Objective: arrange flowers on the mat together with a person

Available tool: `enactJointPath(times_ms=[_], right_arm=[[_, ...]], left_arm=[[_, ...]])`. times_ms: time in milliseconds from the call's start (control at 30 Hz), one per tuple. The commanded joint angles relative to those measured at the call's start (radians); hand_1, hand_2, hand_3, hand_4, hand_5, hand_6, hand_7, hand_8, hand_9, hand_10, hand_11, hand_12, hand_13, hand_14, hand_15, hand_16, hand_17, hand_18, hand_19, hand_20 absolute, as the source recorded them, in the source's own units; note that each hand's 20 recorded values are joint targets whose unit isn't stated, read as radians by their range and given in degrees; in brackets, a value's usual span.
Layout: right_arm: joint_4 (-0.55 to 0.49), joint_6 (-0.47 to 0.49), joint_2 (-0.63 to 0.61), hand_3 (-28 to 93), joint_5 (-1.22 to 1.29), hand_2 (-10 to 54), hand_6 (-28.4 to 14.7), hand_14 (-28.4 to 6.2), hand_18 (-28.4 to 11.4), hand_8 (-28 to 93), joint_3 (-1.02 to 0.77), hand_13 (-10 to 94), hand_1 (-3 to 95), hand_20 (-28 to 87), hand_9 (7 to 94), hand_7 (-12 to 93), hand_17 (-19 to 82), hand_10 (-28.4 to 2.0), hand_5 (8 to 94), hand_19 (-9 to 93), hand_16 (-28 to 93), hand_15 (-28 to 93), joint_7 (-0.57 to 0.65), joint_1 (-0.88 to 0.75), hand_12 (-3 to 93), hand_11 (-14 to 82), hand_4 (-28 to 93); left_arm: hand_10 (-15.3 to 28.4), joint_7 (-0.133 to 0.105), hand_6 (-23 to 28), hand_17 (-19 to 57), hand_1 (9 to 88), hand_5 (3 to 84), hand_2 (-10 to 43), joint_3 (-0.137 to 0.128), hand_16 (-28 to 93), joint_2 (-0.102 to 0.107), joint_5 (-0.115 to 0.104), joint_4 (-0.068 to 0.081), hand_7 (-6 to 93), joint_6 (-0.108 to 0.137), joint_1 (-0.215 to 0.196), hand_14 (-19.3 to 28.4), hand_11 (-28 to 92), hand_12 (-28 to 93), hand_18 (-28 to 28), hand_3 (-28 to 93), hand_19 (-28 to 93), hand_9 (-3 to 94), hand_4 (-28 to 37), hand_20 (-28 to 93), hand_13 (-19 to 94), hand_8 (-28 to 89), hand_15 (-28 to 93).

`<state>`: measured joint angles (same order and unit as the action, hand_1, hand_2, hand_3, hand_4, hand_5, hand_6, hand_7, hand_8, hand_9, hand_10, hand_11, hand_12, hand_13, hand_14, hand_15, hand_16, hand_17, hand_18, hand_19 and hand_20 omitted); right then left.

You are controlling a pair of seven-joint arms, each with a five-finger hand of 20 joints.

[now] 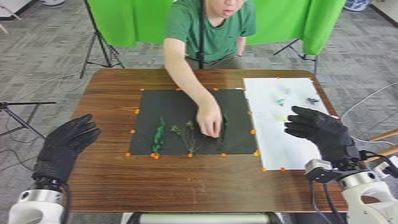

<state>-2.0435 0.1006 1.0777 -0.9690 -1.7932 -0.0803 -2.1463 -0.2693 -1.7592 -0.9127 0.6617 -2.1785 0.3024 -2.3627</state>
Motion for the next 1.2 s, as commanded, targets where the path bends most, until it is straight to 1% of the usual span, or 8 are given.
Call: enactJointPath(times_ms=[33,167,367,567,700,867,1067,1200], right_arm=[[-0.004,0.000,0.000,86,-0.005,3.9,-5.4,-14.2,-22.1,-8,-0.005,41,15.8,26,48.3,17,14,-15.8,47.6,49,24,30,0.000,-0.002,22.9,16.1,-23],[0.004,0.002,0.002,86,-0.007,3.9,-5.4,-14.2,-22.1,-8,0.006,41,15.8,26,48.4,17,14,-15.7,47.6,49,24,30,0.006,0.013,22.9,16.1,-23],[0.004,-0.003,-0.009,86,-0.006,4.0,-5.4,-14.1,-22.1,-8,0.000,41,15.8,26,48.4,16,14,-15.7,47.7,49,24,30,0.003,0.016,22.9,16.1,-23],[0.009,0.037,0.010,86,-0.024,4.0,-5.5,-14.1,-22.1,-8,0.004,41,15.8,26,48.4,16,14,-15.8,47.7,50,24,30,0.015,0.022,22.9,16.1,-23],[0.002,0.023,0.001,86,-0.017,4.0,-5.5,-14.1,-22.1,-8,-0.007,41,15.8,26,48.5,16,14,-15.7,47.6,49,24,30,0.009,0.008,22.9,16.1,-23],[0.008,0.038,0.007,86,-0.022,4.0,-5.4,-14.2,-22.1,-8,0.003,42,15.8,26,48.9,16,14,-15.8,47.6,49,24,30,0.011,0.017,22.9,16.2,-23],[0.007,0.010,-0.021,86,-0.024,3.9,-5.4,-14.0,-22.1,-8,0.001,42,15.8,26,49.4,16,14,-15.7,47.6,49,23,31,-0.004,0.021,22.9,16.5,-23],[0.014,0.027,-0.010,86,-0.031,3.7,-5.4,-14.0,-22.1,-8,0.011,42,16.0,26,49.4,16,14,-15.8,47.7,49,24,31,0.011,0.025,22.9,16.6,-23]], left_arm=[[15.4,-0.002,5.4,-2.3,29.7,43.0,6.8,-0.004,0,-0.006,0.001,-0.002,24.9,0.002,-0.015,17.2,35,17,23.9,71,56,35.1,-21.6,9,30,-10,46],[15.4,-0.007,5.4,-2.2,29.7,43.1,6.9,-0.014,0,-0.008,-0.005,-0.007,24.9,0.015,-0.027,17.1,35,17,23.8,71,56,35.1,-21.6,9,30,-10,46],[15.5,0.009,5.4,-2.3,29.8,43.1,6.8,-0.002,0,-0.009,0.010,0.003,24.9,-0.012,0.005,17.2,35,17,23.8,71,56,35.3,-21.6,9,30,-10,46],[15.5,0.006,5.4,-2.3,29.8,43.1,6.8,-0.019,0,-0.020,0.003,-0.011,24.8,0.005,-0.037,17.2,35,17,23.8,71,56,35.3,-21.6,8,30,-10,46],[15.5,0.006,5.4,-2.3,29.8,43.1,6.8,-0.007,0,-0.008,0.009,0.000,24.8,-0.009,-0.004,17.2,35,17,23.8,71,56,35.3,-21.6,9,30,-10,46],[15.4,0.006,5.4,-2.3,29.8,43.2,6.8,-0.020,0,-0.016,0.001,-0.011,24.8,-0.002,-0.040,17.3,35,17,23.8,71,56,35.4,-21.7,9,30,-10,46],[15.5,0.012,5.5,-2.3,29.7,43.4,6.8,-0.014,0,0.001,0.014,0.001,24.8,-0.018,-0.005,17.3,35,17,23.8,71,56,35.6,-21.6,9,31,-10,46],[15.5,0.012,5.5,-2.3,29.7,43.3,7.0,-0.019,0,-0.014,0.003,-0.006,24.6,-0.008,-0.032,17.5,35,17,23.8,71,56,35.6,-21.7,9,31,-10,46]])
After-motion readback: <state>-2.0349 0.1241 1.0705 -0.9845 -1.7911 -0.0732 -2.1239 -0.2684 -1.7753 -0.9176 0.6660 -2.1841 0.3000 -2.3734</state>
